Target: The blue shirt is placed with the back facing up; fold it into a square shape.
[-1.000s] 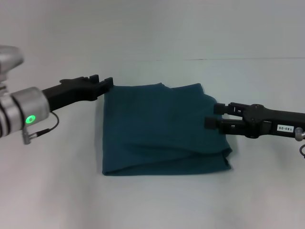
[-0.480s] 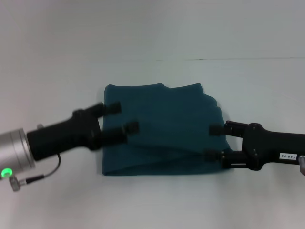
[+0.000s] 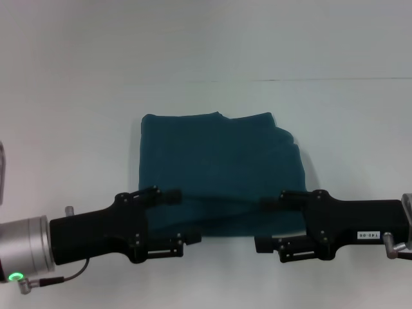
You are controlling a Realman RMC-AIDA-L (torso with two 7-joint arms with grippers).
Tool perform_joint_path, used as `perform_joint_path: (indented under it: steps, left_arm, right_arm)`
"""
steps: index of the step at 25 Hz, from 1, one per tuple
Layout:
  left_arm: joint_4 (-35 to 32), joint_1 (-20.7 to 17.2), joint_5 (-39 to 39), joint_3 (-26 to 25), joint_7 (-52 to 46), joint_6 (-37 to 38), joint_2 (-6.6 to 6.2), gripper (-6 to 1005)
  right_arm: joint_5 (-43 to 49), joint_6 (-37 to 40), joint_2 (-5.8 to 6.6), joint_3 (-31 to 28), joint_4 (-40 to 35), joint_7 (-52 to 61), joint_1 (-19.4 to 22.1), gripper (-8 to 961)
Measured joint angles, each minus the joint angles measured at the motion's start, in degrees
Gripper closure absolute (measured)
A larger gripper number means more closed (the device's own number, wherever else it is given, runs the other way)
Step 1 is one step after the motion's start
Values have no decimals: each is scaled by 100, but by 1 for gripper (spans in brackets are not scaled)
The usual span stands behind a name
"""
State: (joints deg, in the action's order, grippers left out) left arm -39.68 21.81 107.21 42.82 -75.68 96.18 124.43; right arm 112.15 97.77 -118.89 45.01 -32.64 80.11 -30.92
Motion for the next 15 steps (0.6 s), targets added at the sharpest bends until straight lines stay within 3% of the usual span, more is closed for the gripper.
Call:
perform_joint_path:
  steps: [15]
  left_arm:
    - [41,-18,236,-6,-16,392,2,94]
  right_arm:
    - [25,-232,16,289,60,62,27,39]
